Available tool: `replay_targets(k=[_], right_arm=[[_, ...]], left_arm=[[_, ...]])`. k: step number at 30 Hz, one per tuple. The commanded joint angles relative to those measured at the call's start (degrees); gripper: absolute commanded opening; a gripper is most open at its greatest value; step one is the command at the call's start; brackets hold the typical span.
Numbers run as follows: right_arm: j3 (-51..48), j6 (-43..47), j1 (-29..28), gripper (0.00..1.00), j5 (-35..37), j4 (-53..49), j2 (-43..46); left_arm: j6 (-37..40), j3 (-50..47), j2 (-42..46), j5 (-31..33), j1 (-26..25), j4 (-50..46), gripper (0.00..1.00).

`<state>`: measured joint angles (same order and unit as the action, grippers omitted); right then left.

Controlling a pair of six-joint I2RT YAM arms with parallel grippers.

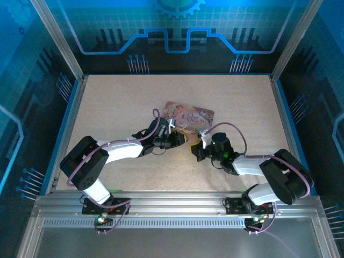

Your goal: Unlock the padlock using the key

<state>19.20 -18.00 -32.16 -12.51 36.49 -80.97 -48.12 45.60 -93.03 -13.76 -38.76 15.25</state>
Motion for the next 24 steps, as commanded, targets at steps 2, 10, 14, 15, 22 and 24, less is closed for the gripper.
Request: replay_targets(k=[2,10,14,15,22,24], right_arm=[[-1.07,-0.98,0.87,0.00,-1.13,3.01,1.50],[-0.13,-0.81,0.92,0.00,-2.54,3.41,0.37],[-0.13,-0.63,0.99,0.00,-2.73,3.75,0.19],[-0.13,-0.63,0.93,0.00,-2.86,3.76,0.11],[0.39,-0.43,0.98,0.00,-3.39,4.12,-0.42],[0.50,-0.63,0.99,0.00,-3.37,4.37,-0.51]], left_arm=[[-0.10,2.35,1.83,-1.22,-0.51,0.65,0.20],[-0.15,2.32,1.97,-1.56,-0.50,0.79,0.21],[-0.16,2.30,1.87,-1.64,-0.50,0.91,0.21],[-0.18,2.31,1.89,-1.62,-0.52,0.90,0.21],[-0.26,2.23,1.96,-1.71,-0.47,0.93,0.21],[-0.22,2.21,1.96,-1.72,-0.49,0.93,0.21]])
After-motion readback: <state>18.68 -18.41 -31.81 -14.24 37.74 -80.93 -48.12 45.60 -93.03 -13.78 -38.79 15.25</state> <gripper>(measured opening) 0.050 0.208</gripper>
